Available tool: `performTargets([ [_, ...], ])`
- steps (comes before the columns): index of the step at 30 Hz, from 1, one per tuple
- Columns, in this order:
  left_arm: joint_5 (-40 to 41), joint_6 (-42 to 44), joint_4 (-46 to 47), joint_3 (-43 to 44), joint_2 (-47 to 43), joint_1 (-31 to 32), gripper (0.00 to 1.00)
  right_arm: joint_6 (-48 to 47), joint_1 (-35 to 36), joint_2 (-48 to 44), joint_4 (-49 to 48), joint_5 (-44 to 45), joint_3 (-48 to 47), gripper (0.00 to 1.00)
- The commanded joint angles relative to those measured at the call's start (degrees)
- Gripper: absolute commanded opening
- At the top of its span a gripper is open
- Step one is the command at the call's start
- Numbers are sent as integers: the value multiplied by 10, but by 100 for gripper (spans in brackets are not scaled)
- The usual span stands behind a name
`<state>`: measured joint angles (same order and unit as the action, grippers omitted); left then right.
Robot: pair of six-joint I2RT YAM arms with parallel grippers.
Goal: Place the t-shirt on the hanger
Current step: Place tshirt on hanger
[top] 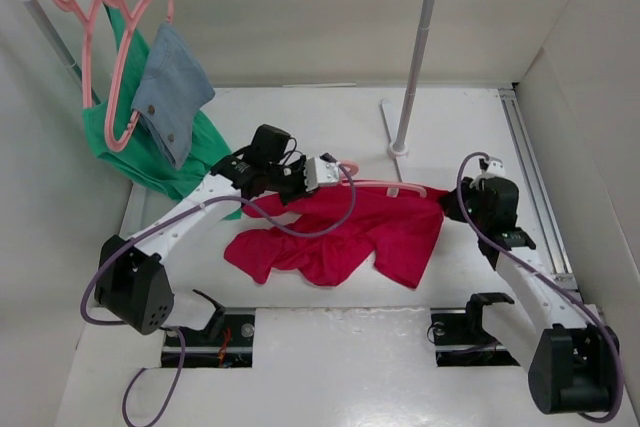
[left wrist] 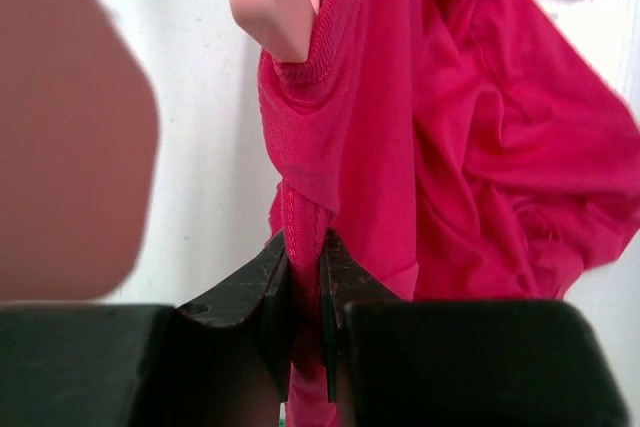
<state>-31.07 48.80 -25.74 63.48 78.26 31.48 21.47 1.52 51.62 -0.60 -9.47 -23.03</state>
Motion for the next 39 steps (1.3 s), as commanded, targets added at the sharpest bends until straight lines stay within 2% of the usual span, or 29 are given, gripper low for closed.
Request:
performTargets([
  [1, 35, 66, -30, -18, -31, -10, 0, -80, -25, -11, 86, 13, -51, 0],
  [4, 74, 60, -20, -18, -17, -5, 0, -139, -25, -11, 126, -16, -119, 0],
  [8, 120, 31, 39, -18, -12, 17, 0, -233, -25, -4, 164, -139, -185, 0],
  [13, 82, 19, 60, -2, -7, 60, 0, -296, 35, 14, 193, -218, -229, 0],
  [14, 73, 19, 60, 6, -7, 71, 0, -302, 45, 21, 193, -229, -229, 8],
  [16, 48, 34, 66, 6, -25, 91, 0, -320, 70, 31, 209, -253, -252, 19],
  [17, 37, 43, 73, 6, -31, 98, 0, -344, 70, 39, 225, -259, -264, 28],
  [18, 7, 48, 83, 0, -38, 103, 0, -357, 76, 39, 244, -265, -277, 48],
  [20, -10, 48, 89, -6, -49, 104, 0, -401, 76, 45, 314, -265, -321, 57],
  [21, -15, 48, 89, -6, -49, 104, 0, -415, 76, 45, 336, -259, -336, 65],
  [24, -43, 48, 89, -6, -49, 85, 0, -452, 83, 30, 394, -248, -374, 67],
  [28, -83, 35, 89, -6, -49, 68, 0, -463, 119, 18, 395, -276, -371, 69],
  [32, -112, 42, 83, -6, -60, 68, 0, -458, 161, 24, 342, -298, -317, 69],
  [39, -131, 47, 73, -6, -71, 63, 0, -423, 206, 64, 227, -202, -287, 69],
])
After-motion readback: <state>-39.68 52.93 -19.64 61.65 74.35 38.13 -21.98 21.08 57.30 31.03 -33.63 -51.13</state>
